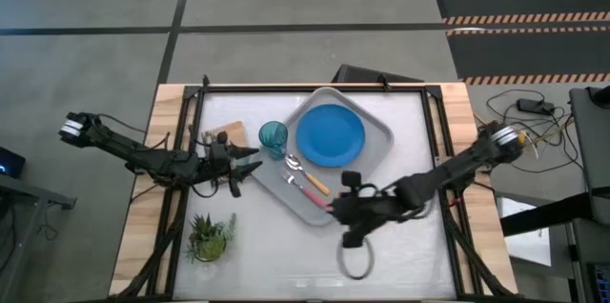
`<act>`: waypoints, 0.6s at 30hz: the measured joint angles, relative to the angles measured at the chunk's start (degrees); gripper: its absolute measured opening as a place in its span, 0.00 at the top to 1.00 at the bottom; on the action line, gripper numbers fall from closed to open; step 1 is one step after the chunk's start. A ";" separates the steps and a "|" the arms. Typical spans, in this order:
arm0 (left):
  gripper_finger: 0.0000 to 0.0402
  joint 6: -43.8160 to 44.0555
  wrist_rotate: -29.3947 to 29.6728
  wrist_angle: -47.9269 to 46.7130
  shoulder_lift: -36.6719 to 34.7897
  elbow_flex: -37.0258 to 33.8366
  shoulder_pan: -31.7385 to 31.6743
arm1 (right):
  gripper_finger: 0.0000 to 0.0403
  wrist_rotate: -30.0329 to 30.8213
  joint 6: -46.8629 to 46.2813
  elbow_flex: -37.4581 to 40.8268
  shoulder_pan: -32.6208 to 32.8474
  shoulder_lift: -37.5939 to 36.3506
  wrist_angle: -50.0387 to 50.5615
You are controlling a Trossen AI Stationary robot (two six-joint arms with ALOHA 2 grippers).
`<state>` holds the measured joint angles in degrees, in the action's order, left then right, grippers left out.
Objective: Pick and place plate/cup/fork/spoon on tray
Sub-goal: Return to Home Position
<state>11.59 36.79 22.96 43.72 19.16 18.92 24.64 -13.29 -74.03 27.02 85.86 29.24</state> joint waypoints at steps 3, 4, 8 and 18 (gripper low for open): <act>0.67 -1.26 -2.43 0.00 0.00 0.00 0.00 | 0.91 -0.04 4.03 10.76 0.22 -6.52 -12.00; 0.71 -1.82 -3.72 -0.02 -0.01 0.00 0.00 | 0.92 0.05 5.48 14.05 0.12 -8.49 -16.02; 0.92 -5.65 -12.91 -0.13 -0.96 0.00 0.00 | 0.94 1.05 11.86 25.86 -0.44 -15.26 -30.36; 0.97 -9.59 -19.34 -9.88 -7.20 -0.36 0.00 | 0.97 22.74 -12.48 40.51 -0.79 -28.34 -21.44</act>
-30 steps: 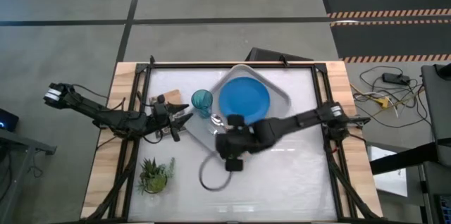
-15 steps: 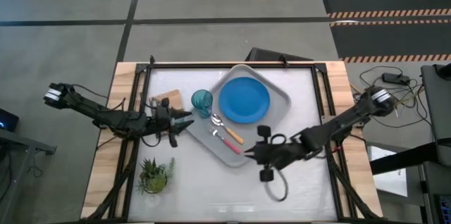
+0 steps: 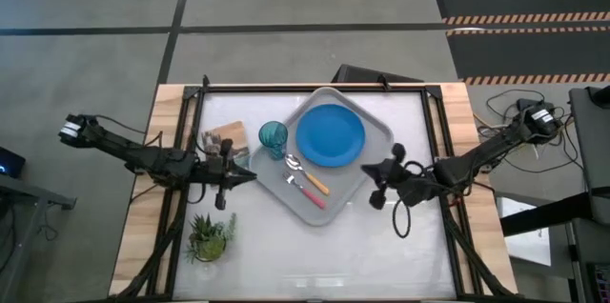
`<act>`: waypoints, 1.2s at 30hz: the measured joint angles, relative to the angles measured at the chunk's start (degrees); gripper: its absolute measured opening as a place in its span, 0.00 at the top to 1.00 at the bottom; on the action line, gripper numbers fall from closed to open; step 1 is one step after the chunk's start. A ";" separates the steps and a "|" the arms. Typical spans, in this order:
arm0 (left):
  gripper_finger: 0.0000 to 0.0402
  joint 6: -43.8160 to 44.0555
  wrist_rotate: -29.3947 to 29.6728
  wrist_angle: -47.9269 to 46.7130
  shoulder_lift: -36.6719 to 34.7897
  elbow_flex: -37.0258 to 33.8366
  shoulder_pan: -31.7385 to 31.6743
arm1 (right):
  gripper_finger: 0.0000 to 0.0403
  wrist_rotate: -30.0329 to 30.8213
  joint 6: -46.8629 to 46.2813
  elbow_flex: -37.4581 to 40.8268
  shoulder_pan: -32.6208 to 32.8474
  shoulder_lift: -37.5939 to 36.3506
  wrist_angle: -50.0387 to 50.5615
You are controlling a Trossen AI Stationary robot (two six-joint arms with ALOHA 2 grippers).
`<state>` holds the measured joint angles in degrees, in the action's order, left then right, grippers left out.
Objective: Pick and place plate/cup/fork/spoon on tray
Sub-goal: Return to Home Position
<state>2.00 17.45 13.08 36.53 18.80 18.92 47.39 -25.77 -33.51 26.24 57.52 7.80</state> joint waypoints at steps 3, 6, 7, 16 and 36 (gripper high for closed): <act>0.97 0.21 -0.04 0.05 -1.12 -0.80 0.00 | 0.97 0.66 -0.56 5.52 0.03 -1.33 -2.47; 0.97 0.18 -0.06 0.19 -2.57 -2.42 -0.04 | 0.97 -0.76 5.60 10.96 -0.02 -3.36 -12.00; 0.97 0.18 -0.04 0.35 -3.26 -3.21 -0.04 | 0.97 -1.78 7.86 12.65 -0.02 -4.35 -15.53; 0.97 -2.09 1.14 10.39 -10.18 -13.24 -0.15 | 0.97 -13.80 26.81 23.93 -3.32 -18.05 -35.98; 0.97 -5.77 8.16 13.34 -15.62 -18.35 -0.20 | 0.97 -28.51 39.77 23.84 -17.46 -37.69 -24.09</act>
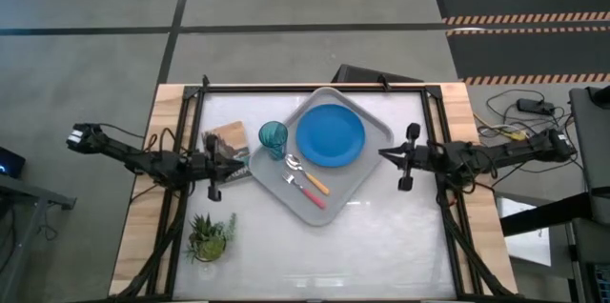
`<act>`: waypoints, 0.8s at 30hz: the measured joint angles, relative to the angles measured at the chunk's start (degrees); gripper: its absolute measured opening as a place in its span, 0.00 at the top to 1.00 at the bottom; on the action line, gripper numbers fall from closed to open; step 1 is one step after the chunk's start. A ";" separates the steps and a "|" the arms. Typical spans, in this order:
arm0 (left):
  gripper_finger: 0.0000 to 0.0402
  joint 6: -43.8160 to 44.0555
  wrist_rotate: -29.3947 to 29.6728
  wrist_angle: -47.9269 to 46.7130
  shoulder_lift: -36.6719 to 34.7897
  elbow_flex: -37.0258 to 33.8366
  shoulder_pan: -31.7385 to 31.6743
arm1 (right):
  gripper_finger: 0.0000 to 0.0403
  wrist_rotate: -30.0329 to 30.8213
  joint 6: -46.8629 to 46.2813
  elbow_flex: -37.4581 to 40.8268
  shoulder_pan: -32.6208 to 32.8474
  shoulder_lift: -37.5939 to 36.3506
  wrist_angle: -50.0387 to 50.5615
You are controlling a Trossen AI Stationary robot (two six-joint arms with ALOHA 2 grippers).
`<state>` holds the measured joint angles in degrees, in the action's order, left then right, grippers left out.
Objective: Pick and place plate/cup/fork/spoon on tray
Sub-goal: Return to Home Position
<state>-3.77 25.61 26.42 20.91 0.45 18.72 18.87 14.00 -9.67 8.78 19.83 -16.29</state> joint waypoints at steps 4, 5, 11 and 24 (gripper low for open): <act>0.97 0.02 0.00 0.08 -0.04 -0.02 0.00 | 0.97 0.11 1.05 0.00 0.02 -5.09 5.74; 0.97 0.04 0.00 0.10 0.15 -0.04 0.00 | 0.97 0.11 1.11 0.00 0.02 -6.51 7.44; 0.97 0.14 0.00 0.08 1.72 -0.09 0.00 | 0.97 -2.79 2.04 0.96 0.06 -15.39 15.30; 0.97 0.15 -0.04 0.06 6.00 -0.15 0.00 | 0.97 -10.02 4.17 4.75 0.06 -19.25 11.61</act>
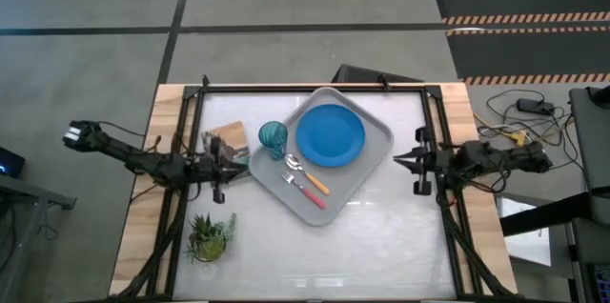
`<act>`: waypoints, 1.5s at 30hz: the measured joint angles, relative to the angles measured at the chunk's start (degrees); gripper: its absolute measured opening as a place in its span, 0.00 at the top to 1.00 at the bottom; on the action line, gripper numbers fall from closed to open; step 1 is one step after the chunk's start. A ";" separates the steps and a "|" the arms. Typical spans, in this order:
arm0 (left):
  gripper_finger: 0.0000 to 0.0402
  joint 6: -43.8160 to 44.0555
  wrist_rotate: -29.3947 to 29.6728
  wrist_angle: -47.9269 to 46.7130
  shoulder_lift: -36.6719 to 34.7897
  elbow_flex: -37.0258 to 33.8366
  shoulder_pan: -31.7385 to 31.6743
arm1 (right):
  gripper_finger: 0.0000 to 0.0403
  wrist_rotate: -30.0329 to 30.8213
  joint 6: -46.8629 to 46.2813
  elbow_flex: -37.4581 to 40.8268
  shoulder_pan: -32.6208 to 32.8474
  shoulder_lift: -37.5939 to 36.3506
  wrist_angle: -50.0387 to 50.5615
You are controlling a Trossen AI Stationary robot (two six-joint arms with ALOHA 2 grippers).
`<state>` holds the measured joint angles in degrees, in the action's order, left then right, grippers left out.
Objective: Pick and place plate/cup/fork/spoon on tray
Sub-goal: Return to Home Position
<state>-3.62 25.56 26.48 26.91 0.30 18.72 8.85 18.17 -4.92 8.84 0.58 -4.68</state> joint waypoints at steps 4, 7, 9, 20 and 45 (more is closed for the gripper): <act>0.97 -0.02 0.03 0.00 1.35 -0.02 0.00 | 0.97 -2.07 -0.52 4.21 0.02 -0.57 -7.69; 0.97 -0.02 0.00 0.01 2.40 -0.02 0.00 | 0.97 -4.13 0.74 4.20 0.00 0.29 -7.66; 0.97 -0.02 0.01 -0.02 3.05 -0.04 0.00 | 0.97 -4.82 0.72 4.21 0.01 0.31 -7.64; 0.97 -0.02 -0.02 -0.02 6.56 -0.04 0.00 | 0.97 -4.38 -9.99 4.23 0.00 1.03 -7.58; 0.97 -0.04 -0.01 0.02 15.95 -0.07 0.02 | 0.97 -4.36 -10.71 4.30 0.01 1.05 -7.60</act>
<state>-3.66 25.55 26.50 42.86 0.23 18.74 4.49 7.46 -0.62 8.86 1.63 -12.27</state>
